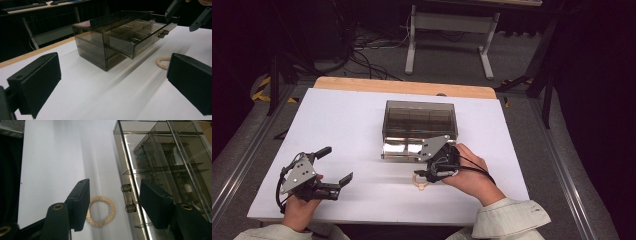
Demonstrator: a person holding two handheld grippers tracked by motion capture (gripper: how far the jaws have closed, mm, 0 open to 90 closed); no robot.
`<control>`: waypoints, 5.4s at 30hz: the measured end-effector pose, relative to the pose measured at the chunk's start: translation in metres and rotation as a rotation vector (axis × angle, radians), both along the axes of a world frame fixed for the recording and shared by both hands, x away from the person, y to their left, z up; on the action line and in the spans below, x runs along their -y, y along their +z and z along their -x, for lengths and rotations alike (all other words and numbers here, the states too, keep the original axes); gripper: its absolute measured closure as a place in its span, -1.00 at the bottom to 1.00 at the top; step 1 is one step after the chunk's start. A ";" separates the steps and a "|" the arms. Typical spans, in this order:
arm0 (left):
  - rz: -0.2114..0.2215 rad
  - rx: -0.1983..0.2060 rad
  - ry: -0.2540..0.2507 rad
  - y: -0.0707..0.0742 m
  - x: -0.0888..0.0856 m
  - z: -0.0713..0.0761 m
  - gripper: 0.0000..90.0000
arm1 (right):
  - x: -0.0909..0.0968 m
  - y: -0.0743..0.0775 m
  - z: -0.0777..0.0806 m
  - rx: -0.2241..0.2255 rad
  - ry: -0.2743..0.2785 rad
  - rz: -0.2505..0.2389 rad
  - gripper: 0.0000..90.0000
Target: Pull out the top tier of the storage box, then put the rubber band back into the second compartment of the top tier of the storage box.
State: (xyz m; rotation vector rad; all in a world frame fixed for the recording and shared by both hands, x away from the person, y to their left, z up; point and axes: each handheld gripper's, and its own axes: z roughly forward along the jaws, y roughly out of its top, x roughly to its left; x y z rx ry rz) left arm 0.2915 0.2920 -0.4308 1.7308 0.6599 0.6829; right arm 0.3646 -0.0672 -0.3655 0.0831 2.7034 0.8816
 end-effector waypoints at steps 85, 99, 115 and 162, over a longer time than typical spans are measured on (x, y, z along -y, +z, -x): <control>-0.010 0.017 0.000 0.001 0.001 0.000 -0.99 | -0.022 -0.086 0.007 -0.141 -0.112 0.135 0.83; -0.003 0.010 -0.004 0.001 0.001 0.000 -0.99 | -0.022 -0.085 0.005 -0.154 -0.123 0.133 0.86; -0.002 0.010 -0.002 0.001 0.001 0.000 -0.99 | -0.011 -0.057 0.010 -0.142 -0.108 0.054 0.86; -0.002 0.012 0.000 0.001 0.001 0.000 -0.99 | 0.008 0.002 0.023 -0.065 -0.055 -0.107 0.86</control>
